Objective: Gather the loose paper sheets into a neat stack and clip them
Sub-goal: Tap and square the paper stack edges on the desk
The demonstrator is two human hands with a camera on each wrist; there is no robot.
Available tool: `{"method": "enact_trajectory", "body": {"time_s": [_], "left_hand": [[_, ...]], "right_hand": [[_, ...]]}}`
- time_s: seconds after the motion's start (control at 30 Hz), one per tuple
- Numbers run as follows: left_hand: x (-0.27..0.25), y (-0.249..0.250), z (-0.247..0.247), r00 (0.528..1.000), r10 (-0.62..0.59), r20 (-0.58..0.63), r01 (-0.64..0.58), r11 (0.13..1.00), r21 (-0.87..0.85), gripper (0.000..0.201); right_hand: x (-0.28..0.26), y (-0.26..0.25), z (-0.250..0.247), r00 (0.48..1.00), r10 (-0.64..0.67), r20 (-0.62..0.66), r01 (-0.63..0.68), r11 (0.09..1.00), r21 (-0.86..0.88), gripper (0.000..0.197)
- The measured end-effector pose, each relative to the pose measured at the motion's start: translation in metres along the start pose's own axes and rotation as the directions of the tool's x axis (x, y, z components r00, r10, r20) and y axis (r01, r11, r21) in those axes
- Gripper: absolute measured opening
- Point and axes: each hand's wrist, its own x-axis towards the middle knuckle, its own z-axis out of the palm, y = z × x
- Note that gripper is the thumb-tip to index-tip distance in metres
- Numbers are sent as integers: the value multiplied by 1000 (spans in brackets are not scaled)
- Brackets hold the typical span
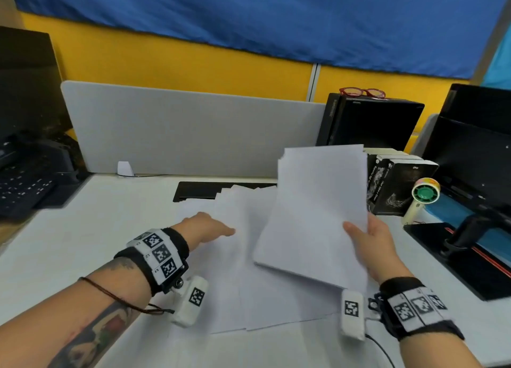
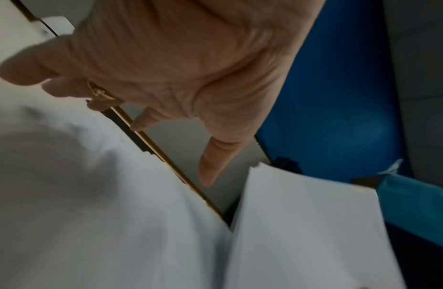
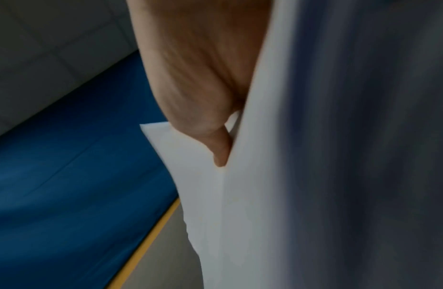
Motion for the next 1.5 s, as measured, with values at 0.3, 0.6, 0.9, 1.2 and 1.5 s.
{"method": "enact_trajectory", "body": {"time_s": [0.3, 0.6, 0.9, 1.2, 1.5], "left_hand": [[12, -25, 2, 987, -158, 4, 151, 935, -322, 65], [10, -27, 19, 983, -91, -157, 23, 919, -392, 99], [3, -33, 38, 993, -32, 110, 81, 878, -472, 81], [14, -32, 53, 996, 78, -41, -88, 812, -577, 84], [40, -29, 73, 998, 51, 34, -11, 691, -722, 111]], "right_hand": [[17, 30, -69, 990, 142, 4, -142, 989, -35, 34], [12, 56, -16, 938, 310, 155, -318, 948, 32, 34], [0, 64, 3, 906, 369, 210, -389, 919, 61, 35], [-13, 46, 21, 902, 320, 289, -369, 920, 133, 30], [6, 44, -47, 948, 318, -21, -284, 875, 393, 38]]}}
